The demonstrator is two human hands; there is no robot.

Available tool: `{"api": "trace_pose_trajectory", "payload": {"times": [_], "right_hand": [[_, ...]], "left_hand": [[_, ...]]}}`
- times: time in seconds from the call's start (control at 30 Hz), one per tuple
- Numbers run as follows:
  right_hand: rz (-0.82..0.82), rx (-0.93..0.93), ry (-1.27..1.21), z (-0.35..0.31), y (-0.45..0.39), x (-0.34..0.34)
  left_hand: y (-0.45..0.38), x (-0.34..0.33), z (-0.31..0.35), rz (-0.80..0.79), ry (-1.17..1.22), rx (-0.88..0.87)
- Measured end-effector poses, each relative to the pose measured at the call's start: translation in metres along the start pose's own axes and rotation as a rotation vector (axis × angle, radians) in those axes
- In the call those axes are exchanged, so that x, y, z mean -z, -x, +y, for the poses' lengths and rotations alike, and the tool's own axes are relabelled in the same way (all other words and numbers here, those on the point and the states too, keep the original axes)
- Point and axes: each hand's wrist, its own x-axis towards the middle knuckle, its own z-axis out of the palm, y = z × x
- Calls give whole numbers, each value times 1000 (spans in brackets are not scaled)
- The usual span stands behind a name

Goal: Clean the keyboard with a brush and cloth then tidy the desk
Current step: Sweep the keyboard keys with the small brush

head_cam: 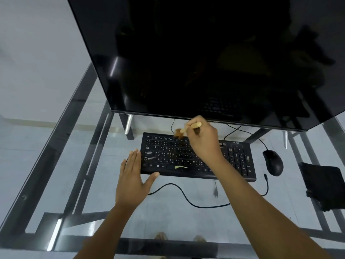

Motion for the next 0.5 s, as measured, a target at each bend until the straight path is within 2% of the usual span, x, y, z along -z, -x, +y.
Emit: {"api": "trace_pose_trajectory", "payload": {"times": [0.07,0.1,0.2,0.27,0.33,0.43,0.5], "right_hand": [[-189,-61,1,-5,0,-4],[-226,-43,66,-7,0,-7],[-40,-18,53,-9,-4,-5],[-136,-75,-4,-11,-7,-7],[-257,-73,78,-16,-7,-12],[-64,4,68,-26,-14,-17],[-119,28,38,-31,-20,-23]], "left_hand": [[1,0,-1,19,-9,3],[2,0,-2,25,-11,8],[2,0,0,35,-2,7],[2,1,0,54,4,1],[2,0,-1,67,8,-4],[2,0,0,91,24,-7],[2,0,-1,108,32,-4]]}}
